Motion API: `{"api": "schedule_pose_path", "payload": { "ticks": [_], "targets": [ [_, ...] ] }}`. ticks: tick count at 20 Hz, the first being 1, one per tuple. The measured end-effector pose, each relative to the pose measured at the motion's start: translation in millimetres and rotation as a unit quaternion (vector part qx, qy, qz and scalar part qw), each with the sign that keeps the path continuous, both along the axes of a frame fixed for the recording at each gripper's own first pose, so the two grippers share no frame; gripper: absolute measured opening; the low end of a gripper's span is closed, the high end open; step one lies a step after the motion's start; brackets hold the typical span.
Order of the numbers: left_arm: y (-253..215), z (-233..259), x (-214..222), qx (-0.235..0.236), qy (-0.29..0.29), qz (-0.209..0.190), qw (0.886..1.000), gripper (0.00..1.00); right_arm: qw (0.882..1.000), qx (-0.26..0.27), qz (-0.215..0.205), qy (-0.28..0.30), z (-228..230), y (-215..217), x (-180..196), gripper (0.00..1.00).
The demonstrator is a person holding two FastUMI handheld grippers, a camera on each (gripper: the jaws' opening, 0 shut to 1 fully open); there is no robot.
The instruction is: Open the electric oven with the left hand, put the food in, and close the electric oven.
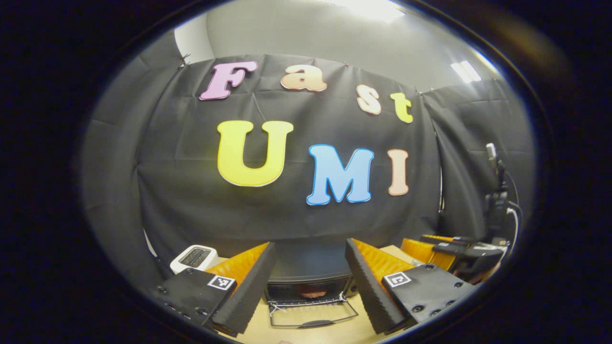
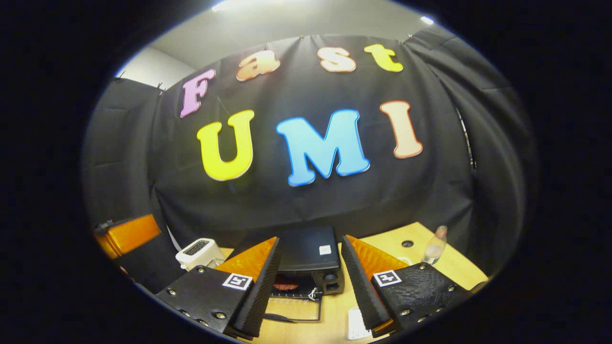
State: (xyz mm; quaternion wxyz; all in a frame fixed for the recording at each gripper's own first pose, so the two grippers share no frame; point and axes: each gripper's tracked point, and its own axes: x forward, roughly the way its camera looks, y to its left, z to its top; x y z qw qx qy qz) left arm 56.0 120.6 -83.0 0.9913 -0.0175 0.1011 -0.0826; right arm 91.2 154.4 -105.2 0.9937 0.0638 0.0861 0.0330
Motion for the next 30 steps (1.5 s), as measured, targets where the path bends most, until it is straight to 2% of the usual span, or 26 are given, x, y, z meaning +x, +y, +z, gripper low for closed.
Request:
{"api": "schedule_pose_path", "payload": {
  "ticks": [2, 3, 4, 5, 6, 8, 9, 10, 11, 13, 17, 20, 25, 29, 30],
  "targets": [
    [-13, 17, 0, 0.003, -0.018, -0.003, 1.000, 0.97, 0.999, -0.001, -0.016, -0.033, 36, -19, -10, 0.77],
    [-14, 30, 5, -0.001, -0.029, -0.005, 1.000, 0.98, 0.998, -0.006, -0.025, -0.049, 51, -30, -14, 0.67],
    [-21, 43, 5, -0.006, -0.043, -0.008, 0.999, 1.00, 0.997, -0.011, -0.036, -0.063, 63, -41, -17, 0.77],
    [-26, 53, 5, -0.008, -0.051, -0.010, 0.999, 1.00, 0.996, -0.019, -0.041, -0.077, 73, -48, -21, 0.77],
    [-29, 54, 4, -0.007, -0.053, -0.008, 0.999, 1.00, 0.995, -0.025, -0.049, -0.083, 76, -56, -23, 0.85],
    [-29, 49, 6, -0.005, -0.049, 0.006, 0.999, 0.99, 0.994, -0.028, -0.057, -0.086, 77, -63, -27, 0.91],
    [-31, 40, 7, -0.007, -0.039, 0.011, 0.999, 0.97, 0.994, -0.028, -0.060, -0.085, 76, -65, -26, 0.82],
    [-34, 29, 6, -0.011, -0.024, 0.011, 1.000, 0.97, 0.994, -0.027, -0.061, -0.085, 78, -68, -28, 0.92],
    [-37, 16, 4, -0.016, -0.006, 0.006, 1.000, 1.00, 0.994, -0.024, -0.058, -0.088, 80, -69, -29, 0.92],
    [-37, -9, 2, -0.017, 0.028, 0.007, 0.999, 1.00, 0.995, -0.025, -0.049, -0.089, 78, -69, -27, 0.92],
    [-28, -69, -8, 0.012, 0.101, 0.027, 0.994, 1.00, 0.995, -0.027, -0.041, -0.081, 75, -75, -26, 0.92],
    [-19, -119, -16, 0.028, 0.167, 0.057, 0.984, 1.00, 0.996, -0.015, -0.034, -0.084, 72, -78, -21, 0.92],
    [-37, -195, -36, 0.010, 0.266, 0.036, 0.963, 0.98, 0.997, -0.002, -0.031, -0.069, 61, -91, -13, 0.92],
    [-34, -260, -59, 0.023, 0.353, 0.041, 0.935, 1.00, 0.997, -0.014, -0.040, -0.063, 47, -108, -9, 0.92],
    [-31, -275, -61, 0.028, 0.368, 0.044, 0.929, 0.94, 0.997, -0.020, -0.042, -0.062, 44, -112, -9, 0.92]
  ]
}}
